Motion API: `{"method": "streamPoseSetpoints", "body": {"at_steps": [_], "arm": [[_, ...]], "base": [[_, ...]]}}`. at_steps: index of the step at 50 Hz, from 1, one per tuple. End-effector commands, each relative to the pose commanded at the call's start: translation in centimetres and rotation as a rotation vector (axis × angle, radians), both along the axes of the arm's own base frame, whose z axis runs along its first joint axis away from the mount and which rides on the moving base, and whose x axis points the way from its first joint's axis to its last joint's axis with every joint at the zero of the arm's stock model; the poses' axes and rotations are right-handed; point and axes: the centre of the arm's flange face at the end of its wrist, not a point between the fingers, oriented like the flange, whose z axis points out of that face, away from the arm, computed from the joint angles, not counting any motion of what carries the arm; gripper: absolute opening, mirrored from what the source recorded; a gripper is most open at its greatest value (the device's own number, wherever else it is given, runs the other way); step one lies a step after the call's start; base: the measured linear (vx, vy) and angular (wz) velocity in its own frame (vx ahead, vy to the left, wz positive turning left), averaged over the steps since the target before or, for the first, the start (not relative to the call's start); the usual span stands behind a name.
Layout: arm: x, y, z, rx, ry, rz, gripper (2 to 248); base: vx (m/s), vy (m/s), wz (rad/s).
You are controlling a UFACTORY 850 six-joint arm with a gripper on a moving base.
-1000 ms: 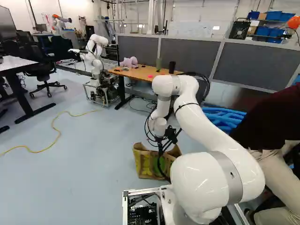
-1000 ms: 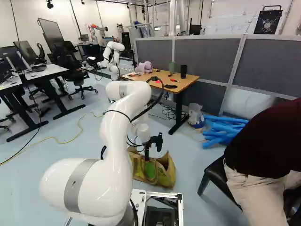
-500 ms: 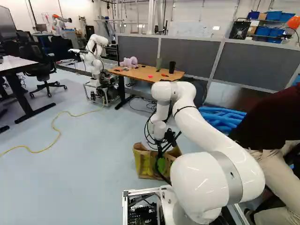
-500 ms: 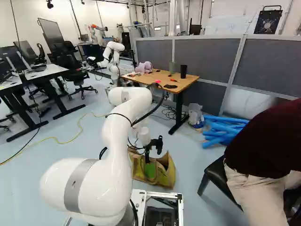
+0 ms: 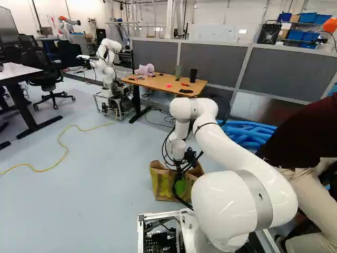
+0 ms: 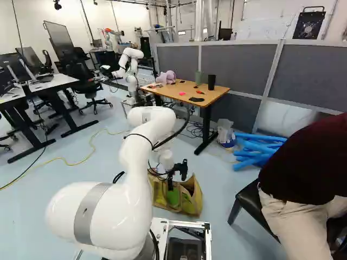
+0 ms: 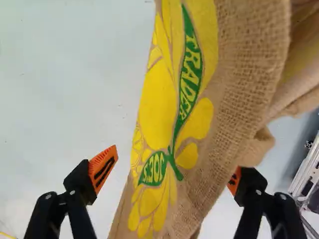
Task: Pick up the bag on the ground and place it on the table
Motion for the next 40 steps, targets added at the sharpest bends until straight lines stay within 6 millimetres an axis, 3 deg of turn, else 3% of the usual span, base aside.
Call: {"method": "streamPoseSetpoints", "body": {"at_steps": [34, 35, 39, 40], "arm": [[-0.1, 0.0, -4.7, 0.000, -0.001, 0.000, 239], [-0.1, 0.0, -4.7, 0.000, -0.001, 0.000, 201], [-0.2, 0.0, -4.8, 0.000, -0.001, 0.000, 201], [-0.2, 0.0, -4.8, 0.000, -0.001, 0.000, 163]], "base": [[0.000, 0.000, 0.000], [0.000, 0.000, 0.000], [0.000, 0.000, 0.000], [0.000, 0.000, 0.000]]}}
